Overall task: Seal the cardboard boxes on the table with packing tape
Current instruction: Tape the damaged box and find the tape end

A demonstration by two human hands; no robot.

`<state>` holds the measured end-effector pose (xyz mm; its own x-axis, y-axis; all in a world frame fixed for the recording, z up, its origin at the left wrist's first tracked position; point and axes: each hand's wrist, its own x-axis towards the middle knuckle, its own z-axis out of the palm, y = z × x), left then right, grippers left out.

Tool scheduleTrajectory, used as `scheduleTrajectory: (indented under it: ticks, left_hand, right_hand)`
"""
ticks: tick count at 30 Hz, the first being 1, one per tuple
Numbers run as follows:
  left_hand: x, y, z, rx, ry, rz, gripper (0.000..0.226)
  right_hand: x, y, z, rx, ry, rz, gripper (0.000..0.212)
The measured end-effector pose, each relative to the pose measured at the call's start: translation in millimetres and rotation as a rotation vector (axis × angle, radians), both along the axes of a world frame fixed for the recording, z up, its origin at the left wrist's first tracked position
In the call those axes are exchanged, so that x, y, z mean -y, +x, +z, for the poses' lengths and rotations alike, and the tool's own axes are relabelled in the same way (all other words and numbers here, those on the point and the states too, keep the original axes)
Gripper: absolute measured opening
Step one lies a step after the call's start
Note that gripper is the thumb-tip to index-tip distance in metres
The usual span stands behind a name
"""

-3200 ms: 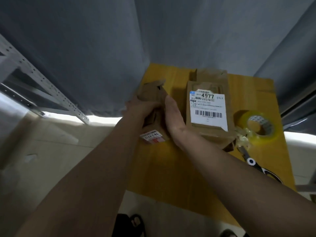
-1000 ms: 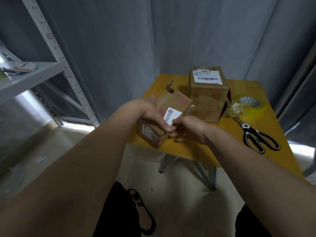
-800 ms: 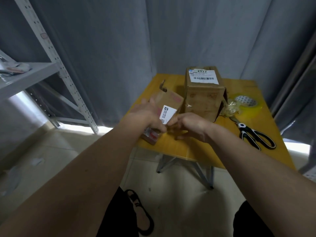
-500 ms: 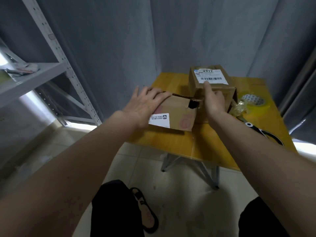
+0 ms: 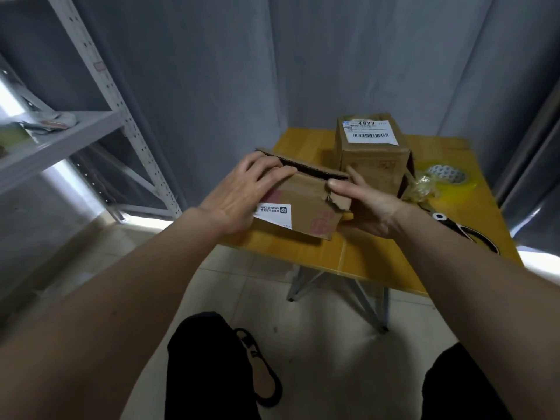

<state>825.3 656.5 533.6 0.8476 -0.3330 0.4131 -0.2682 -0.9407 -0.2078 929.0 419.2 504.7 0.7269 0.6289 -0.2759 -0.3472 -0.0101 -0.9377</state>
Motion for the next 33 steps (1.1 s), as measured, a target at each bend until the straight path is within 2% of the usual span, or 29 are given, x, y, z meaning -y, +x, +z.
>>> scheduleTrajectory:
  ticks: [2,4,8,10,12,15,17,19,22,26,33]
  left_hand:
    - [2,-4,-2,0.000,-0.042,0.007,0.091]
    - [9,-4,-2,-0.086,-0.105,0.027,0.093]
    - [38,7,-3,-0.233,-0.188,0.108,0.107]
    - [51,15,-2,-0.252,-0.260,0.161,0.126]
    - [57,23,-1,-0.328,-0.458,0.235,0.148]
    - [61,34,-3,-0.495,-0.669,0.220,0.157]
    - [70,42,-7,-0.568,-0.631,0.180,0.155]
    - [83,52,-13,-0.617,-0.580,0.158,0.149]
    - [96,68,-19,-0.651,-0.576,0.165,0.146]
    - [101,91,-23,-0.609,-0.575,0.206,0.143]
    - [95,129,-27,-0.346,-0.460,0.173,0.127]
  right_hand:
    - [-1,-2,3,0.090,-0.015,0.008,0.123]
    - [3,-3,5,0.185,-0.104,0.006,0.117]
    - [24,-3,3,0.191,-0.207,-0.029,0.077]
    - [38,-4,-1,0.136,-0.217,-0.040,0.064]
    - [53,-2,-4,0.058,-0.199,-0.080,0.061]
    - [77,5,-5,-0.048,-0.223,-0.118,0.076]
    - [88,11,-8,-0.102,-0.268,-0.094,0.094]
    - [95,16,-13,-0.130,-0.292,-0.098,0.100]
    - [94,27,-20,-0.172,-0.288,-0.186,0.084]
    - [88,48,-23,-0.195,-0.112,-0.319,0.064]
    - [72,81,-19,-0.120,0.045,-0.390,0.046]
